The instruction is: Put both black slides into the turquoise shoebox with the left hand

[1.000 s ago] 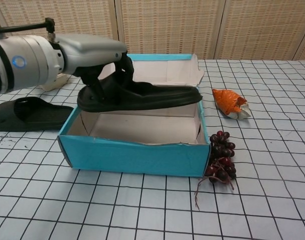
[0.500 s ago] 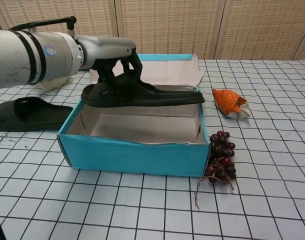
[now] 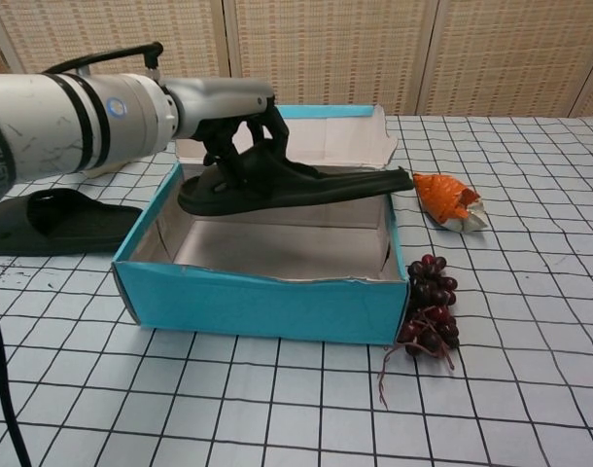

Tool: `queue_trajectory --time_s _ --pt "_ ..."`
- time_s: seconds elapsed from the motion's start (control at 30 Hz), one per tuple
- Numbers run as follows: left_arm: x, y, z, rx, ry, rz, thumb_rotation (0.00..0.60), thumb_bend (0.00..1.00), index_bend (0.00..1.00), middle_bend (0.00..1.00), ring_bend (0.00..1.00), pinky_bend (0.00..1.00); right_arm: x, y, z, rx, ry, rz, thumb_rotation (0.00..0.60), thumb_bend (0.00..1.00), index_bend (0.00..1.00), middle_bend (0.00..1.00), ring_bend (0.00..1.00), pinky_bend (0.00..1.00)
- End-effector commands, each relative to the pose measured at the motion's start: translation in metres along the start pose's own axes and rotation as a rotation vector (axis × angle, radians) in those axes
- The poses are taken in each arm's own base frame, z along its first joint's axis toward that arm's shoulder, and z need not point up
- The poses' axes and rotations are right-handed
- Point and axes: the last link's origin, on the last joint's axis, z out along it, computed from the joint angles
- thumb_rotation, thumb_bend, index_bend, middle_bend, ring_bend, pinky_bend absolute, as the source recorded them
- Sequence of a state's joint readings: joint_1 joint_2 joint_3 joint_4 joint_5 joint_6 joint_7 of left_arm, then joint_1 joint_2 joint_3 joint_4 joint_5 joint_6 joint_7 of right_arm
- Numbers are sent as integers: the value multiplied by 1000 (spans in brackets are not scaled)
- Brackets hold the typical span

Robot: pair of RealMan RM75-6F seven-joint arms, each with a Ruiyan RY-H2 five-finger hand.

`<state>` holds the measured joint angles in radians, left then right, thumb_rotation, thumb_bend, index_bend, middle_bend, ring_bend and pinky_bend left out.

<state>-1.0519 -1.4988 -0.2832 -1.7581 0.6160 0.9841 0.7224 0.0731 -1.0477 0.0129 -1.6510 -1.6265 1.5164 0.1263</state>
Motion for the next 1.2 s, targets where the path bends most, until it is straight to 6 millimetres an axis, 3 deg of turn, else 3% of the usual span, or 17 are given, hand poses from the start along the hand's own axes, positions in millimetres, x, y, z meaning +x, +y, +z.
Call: queue_trajectory --time_s 0.03,0.53,1.2 --pt "-2 -3 3 6 -4 -3 600 560 575 756 686 703 0 0 0 0 0 0 600 217 0 0 0 0" --pt "-31 -27 14 83 -36 80 600 561 576 758 688 703 0 0 0 2 -5 1 600 218 0 0 0 0" --pt "-73 -38 26 78 -101 85 600 541 542 723 668 666 -1 0 0 -3 -20 -2 600 217 0 0 0 0"
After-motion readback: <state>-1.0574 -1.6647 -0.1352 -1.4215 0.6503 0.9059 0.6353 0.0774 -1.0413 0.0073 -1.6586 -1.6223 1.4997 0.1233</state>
